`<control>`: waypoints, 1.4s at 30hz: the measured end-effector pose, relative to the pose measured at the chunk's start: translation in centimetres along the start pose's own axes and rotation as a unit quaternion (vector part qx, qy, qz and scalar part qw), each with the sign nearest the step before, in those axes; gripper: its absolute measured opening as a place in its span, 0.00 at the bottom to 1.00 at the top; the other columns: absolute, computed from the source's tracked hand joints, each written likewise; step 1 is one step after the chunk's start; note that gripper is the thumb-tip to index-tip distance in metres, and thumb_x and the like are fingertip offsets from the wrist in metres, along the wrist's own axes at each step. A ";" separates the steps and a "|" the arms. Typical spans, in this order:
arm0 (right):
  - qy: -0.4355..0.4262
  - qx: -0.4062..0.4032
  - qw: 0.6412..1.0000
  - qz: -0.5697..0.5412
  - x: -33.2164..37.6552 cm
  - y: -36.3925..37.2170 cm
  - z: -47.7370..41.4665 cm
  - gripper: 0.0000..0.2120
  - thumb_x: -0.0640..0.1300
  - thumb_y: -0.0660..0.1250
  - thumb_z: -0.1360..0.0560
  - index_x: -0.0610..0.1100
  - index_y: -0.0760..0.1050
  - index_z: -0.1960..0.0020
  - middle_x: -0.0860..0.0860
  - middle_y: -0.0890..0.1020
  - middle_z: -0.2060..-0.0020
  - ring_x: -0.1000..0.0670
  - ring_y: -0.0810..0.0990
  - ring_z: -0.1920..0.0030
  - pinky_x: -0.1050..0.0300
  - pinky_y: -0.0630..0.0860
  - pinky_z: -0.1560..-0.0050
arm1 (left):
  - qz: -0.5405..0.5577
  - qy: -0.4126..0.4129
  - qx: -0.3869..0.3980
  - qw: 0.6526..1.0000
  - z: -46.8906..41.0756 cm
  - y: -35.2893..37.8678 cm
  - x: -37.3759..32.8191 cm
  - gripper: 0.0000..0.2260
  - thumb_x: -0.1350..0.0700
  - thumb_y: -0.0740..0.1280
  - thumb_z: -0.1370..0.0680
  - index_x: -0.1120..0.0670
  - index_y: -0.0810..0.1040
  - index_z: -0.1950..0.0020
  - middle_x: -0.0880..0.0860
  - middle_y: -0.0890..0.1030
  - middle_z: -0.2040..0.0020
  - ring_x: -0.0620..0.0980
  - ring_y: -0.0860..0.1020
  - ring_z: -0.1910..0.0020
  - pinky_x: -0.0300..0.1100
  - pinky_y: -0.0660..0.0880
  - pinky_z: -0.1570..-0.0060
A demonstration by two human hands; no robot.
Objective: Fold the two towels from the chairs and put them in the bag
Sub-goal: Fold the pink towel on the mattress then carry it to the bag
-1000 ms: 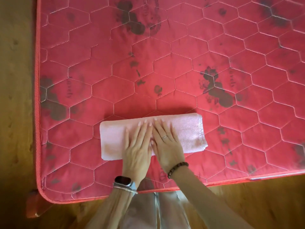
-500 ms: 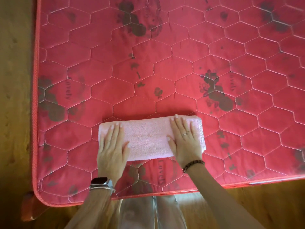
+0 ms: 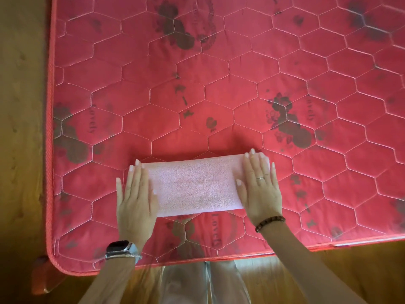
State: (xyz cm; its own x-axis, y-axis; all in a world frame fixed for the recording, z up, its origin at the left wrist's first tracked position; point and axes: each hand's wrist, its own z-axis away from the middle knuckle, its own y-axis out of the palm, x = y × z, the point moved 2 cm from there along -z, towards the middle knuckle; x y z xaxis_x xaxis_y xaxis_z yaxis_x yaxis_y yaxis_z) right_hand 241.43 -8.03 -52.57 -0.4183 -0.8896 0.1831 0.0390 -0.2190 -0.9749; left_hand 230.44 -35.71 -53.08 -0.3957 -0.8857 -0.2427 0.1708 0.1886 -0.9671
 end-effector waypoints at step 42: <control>0.169 0.175 0.826 -0.508 11.6 -2.9 3.0 0.25 0.45 0.59 0.18 0.53 0.58 0.23 0.59 0.67 0.31 0.60 0.68 0.31 0.58 0.66 0.29 | 0.512 -0.395 0.119 0.753 1.4 -2.4 1.4 0.14 0.45 0.74 0.26 0.49 0.81 0.44 0.50 0.84 0.45 0.51 0.81 0.42 0.53 0.76 0.37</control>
State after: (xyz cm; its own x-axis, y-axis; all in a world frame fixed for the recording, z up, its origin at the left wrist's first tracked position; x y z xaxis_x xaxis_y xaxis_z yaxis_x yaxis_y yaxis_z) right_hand 239.23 -18.92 -47.24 -0.6248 -0.0260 0.7803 -0.2525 -0.9390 -0.2335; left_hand 230.73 -37.98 -50.97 0.6981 -0.3214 -0.6398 0.2166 0.9465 -0.2392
